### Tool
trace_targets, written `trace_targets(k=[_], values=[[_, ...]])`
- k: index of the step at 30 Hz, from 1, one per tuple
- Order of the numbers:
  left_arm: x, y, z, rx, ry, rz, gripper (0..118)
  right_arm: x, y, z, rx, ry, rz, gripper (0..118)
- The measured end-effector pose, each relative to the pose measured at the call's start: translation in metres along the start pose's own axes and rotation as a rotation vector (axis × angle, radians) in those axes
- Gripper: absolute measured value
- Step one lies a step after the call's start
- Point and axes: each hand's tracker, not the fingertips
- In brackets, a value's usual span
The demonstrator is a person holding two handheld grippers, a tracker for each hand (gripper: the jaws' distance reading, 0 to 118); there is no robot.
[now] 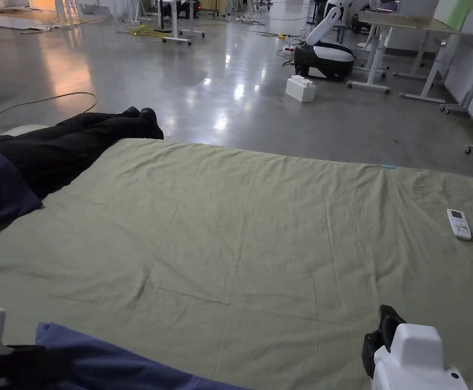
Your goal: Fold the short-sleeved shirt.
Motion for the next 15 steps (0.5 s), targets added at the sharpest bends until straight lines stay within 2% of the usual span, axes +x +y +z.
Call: trace_targets(k=[2,9,15], values=[[0.019,-0.004,-0.002,-0.008,-0.077,0.003,10,0.001,-0.001,0.001,-0.002,0.002,-0.004,2],[0.091,-0.026,-0.029,-0.025,-0.206,-0.048,10,0.005,-0.005,0.005,-0.006,0.0,-0.015,2],[0.141,-0.052,-0.087,-0.092,-0.227,-0.073,10,0.011,-0.011,0.01,-0.024,-0.011,-0.03,2]])
